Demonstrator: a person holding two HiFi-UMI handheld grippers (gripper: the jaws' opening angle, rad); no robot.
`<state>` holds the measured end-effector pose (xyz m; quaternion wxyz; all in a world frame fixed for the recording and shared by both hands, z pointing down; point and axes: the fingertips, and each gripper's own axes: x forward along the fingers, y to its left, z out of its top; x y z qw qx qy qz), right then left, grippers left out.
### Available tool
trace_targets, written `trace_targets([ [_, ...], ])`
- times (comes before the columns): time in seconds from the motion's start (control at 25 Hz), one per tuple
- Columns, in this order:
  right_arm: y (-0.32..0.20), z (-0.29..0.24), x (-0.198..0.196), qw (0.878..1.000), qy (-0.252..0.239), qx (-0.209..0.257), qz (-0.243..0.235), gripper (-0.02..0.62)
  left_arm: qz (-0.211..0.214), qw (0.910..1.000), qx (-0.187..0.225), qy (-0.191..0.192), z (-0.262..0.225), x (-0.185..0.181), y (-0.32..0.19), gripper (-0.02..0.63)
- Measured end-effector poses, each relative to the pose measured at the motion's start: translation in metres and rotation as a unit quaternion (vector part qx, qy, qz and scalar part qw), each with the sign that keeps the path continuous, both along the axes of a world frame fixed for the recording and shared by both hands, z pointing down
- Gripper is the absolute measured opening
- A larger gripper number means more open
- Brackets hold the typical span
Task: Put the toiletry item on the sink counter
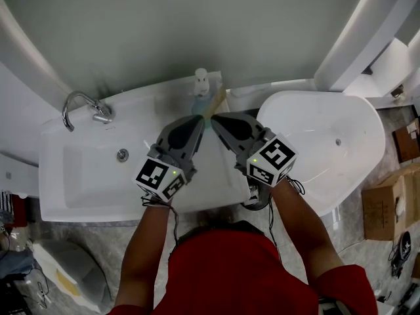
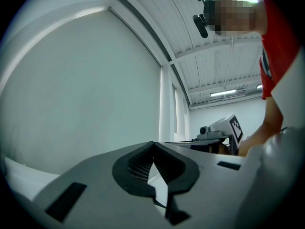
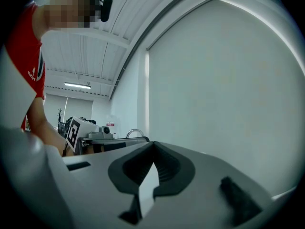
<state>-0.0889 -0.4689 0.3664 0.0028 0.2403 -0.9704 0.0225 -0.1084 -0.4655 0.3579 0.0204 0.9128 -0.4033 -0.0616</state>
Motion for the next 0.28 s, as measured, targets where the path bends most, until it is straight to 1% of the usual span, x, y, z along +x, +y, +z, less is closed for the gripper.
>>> trace_targets([
  [0.28, 0.0011, 0.003, 0.0039, 1.0, 0.005, -0.004, 0.005, 0.029, 0.003, 1.0, -0.003, 0.0, 0.0019, 0.0023, 0.0028, 0.017],
])
